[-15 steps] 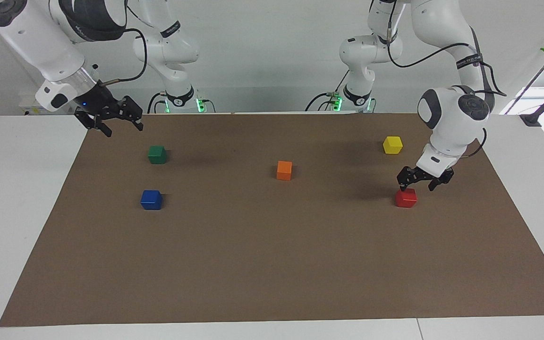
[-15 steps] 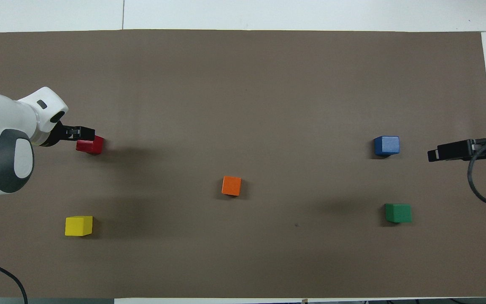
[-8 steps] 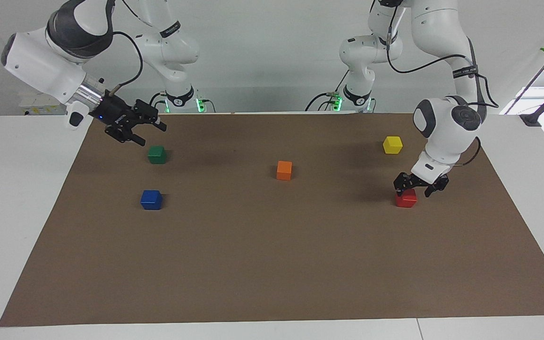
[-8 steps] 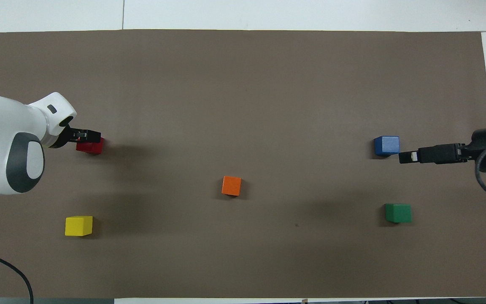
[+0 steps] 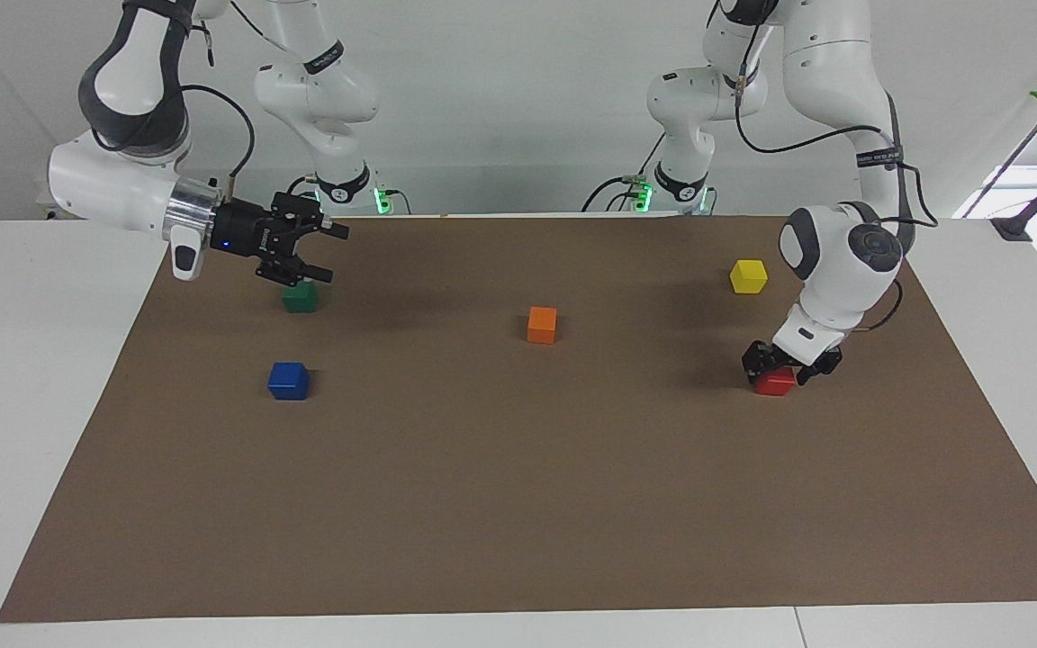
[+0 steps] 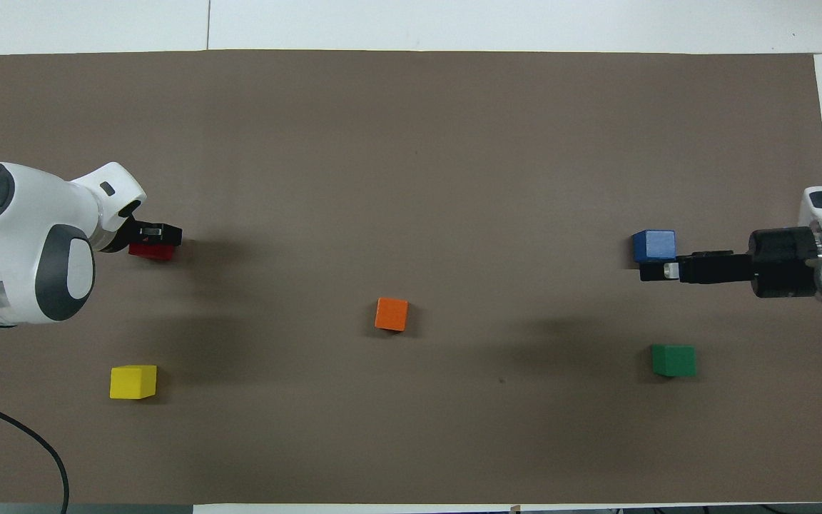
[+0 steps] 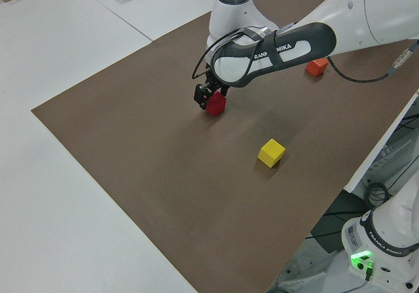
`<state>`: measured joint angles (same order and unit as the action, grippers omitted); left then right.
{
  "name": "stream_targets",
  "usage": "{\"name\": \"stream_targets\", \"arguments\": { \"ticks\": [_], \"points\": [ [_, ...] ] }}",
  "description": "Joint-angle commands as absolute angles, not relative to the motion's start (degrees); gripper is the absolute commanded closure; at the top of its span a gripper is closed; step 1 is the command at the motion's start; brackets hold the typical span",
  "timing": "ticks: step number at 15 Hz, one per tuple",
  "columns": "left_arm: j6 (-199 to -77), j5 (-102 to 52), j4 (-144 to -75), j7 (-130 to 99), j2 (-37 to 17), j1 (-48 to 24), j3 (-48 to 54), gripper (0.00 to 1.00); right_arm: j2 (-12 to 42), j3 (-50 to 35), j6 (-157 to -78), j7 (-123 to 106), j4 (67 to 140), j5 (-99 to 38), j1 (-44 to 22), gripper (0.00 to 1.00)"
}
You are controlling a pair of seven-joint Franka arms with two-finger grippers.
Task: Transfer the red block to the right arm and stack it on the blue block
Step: 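Lift the red cube with the left gripper while the right gripper advances, then carry the red cube toward the right gripper while the right gripper approaches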
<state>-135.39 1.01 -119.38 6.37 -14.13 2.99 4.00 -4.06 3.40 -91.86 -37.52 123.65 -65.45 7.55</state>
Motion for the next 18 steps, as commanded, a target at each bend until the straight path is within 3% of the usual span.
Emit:
{"name": "stream_targets", "arguments": {
  "ticks": [1, 2, 5, 7, 11, 14, 18],
  "points": [
    [-136.0, 1.2, -119.7, 4.2, -14.1, 2.3, 3.5, 0.94, -0.8, 3.2, -89.2, -41.6, 125.4, -72.8, 5.6, 0.00],
    [-134.1, 0.6, -119.1, -0.4, -13.9, 2.6, 3.6, 1.00, -0.4, 3.2, -88.1, -41.6, 126.4, -75.1, 5.0, 0.00],
    [-121.7, -3.2, -112.4, -12.0, -11.9, 1.6, 4.2, 1.00, 5.9, 3.2, -78.6, -47.9, 128.7, -85.7, 3.3, 0.00],
    [-109.3, -5.4, -107.0, -19.0, -8.5, -0.1, 6.1, 1.00, 9.7, 3.1, -73.8, -52.1, 128.6, -88.3, 2.9, 0.00],
    [-95.9, -15.3, -99.8, -46.3, -0.8, -1.4, 9.8, 1.00, 12.6, 2.6, -64.6, -52.2, 128.7, -96.2, 1.0, 0.00],
    [-92.1, -25.1, -99.7, -63.7, 5.3, -1.4, 14.7, 1.00, 12.3, 2.6, -64.6, -52.1, 129.8, -103.3, -2.9, 0.00],
    [-97.3, -30.5, -99.8, -96.0, 7.5, -1.4, 24.9, 1.00, 12.4, 2.6, -65.4, -52.1, 131.0, -112.2, -8.8, 0.00]
  ]
}}
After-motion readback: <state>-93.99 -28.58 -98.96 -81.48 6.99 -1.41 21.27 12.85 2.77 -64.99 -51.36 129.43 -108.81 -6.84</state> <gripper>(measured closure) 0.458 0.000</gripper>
